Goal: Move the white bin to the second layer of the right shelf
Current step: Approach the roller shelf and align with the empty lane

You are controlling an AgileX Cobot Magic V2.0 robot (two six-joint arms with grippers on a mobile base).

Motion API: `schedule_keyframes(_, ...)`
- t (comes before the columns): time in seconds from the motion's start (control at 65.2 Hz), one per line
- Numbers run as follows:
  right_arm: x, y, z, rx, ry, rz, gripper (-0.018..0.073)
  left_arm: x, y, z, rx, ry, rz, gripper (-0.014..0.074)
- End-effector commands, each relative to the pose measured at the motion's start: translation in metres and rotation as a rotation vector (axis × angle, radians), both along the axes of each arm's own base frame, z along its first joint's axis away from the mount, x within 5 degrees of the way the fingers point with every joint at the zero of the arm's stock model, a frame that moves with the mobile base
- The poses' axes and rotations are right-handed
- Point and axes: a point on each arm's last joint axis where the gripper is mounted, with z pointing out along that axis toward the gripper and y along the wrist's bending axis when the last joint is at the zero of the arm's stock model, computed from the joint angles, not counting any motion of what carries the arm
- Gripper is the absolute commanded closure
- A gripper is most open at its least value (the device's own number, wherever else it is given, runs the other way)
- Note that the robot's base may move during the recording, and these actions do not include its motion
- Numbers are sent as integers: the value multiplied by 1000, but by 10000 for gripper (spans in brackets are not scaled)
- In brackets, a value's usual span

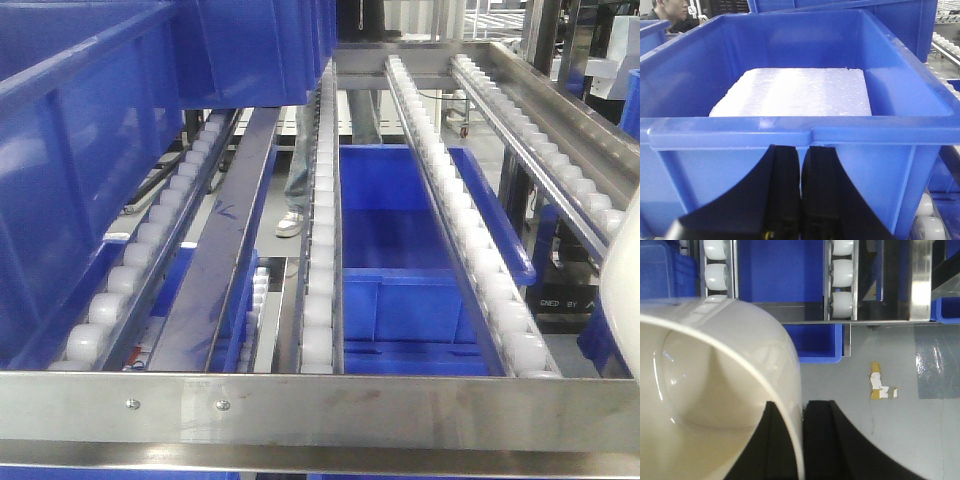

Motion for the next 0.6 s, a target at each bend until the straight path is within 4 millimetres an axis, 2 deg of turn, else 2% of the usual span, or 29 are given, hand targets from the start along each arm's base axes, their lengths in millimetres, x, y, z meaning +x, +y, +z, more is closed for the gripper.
schedule_keyframes(0.0, 5, -1, 11, 5, -78, -5, 508, 0, 0, -4, -10, -60, 2, 512)
schedule_keyframes(0.583, 8, 0, 15, 17, -124, -4, 508, 0, 0, -4, -10, -60, 2, 512)
